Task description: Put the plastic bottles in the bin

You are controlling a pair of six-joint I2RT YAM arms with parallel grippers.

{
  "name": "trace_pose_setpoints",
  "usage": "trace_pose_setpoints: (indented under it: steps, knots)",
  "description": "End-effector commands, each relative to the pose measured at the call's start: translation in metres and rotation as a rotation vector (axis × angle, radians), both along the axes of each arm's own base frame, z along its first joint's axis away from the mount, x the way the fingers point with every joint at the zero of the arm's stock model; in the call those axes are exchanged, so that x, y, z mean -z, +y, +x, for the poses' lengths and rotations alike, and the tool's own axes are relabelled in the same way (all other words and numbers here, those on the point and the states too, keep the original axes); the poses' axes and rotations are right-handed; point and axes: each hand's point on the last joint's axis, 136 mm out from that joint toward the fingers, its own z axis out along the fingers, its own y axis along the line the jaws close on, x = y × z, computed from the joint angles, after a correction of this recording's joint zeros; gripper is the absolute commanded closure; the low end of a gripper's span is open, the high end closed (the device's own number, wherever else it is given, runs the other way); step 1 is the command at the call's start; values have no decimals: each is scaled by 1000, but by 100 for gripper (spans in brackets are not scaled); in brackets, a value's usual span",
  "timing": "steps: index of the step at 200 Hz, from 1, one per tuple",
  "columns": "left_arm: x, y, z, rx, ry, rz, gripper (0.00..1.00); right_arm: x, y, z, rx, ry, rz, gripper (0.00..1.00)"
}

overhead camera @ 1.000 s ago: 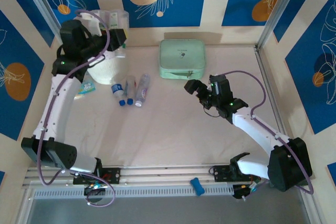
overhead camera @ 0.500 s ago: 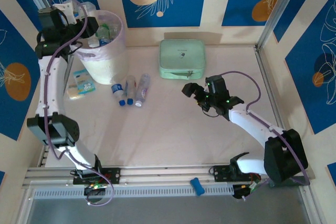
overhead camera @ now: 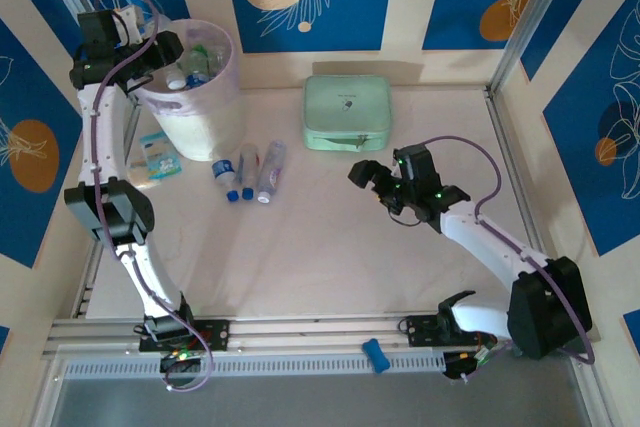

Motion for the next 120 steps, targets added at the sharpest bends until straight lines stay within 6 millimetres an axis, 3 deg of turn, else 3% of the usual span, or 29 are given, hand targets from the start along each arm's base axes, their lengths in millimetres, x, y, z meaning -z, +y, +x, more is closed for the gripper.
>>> trace_pose_setpoints:
  steps: [1,60,102,120]
  knots:
    - [-23,3,-5,-15,-37,-16,0,-9,-8,0,16,-30,-26,1]
    - [-71,-7,-35,-19,-140,61,0,-9,-9,0,19,-36,-28,1]
    - [-103,-47,-76,14,-270,82,0,-10,-4,2,13,-40,-13,1]
    - [-101,-65,-95,19,-315,58,0,-10,-1,2,3,-39,-14,1]
